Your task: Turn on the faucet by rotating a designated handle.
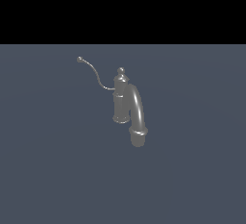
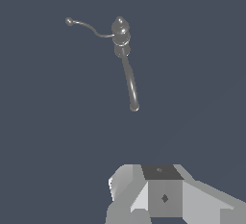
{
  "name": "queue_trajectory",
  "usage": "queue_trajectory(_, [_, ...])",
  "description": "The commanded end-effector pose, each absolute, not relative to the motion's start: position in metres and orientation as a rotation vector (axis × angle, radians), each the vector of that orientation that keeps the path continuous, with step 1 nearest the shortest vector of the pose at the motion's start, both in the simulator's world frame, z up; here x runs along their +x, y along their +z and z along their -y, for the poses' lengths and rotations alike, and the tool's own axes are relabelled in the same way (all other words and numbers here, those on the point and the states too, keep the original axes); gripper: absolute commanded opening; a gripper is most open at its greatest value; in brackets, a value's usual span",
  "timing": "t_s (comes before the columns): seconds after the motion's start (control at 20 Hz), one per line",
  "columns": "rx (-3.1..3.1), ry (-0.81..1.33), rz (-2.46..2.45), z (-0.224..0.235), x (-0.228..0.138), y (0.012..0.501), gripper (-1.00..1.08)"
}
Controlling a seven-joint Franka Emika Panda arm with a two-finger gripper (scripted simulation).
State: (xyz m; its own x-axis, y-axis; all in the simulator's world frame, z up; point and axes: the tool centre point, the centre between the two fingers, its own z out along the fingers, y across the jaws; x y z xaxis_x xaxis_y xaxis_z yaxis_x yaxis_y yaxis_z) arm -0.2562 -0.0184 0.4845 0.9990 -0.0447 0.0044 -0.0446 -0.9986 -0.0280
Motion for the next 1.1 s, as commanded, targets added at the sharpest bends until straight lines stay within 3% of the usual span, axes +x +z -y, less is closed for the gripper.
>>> queue_trajectory(0.0, [-3.113, -0.008, -0.07, 0.018, -0.256, 0.484, -1.0])
queue_trajectory(1.05, [-3.086, 0.03, -0.129, 0.023, -0.241, 0.477, -1.0])
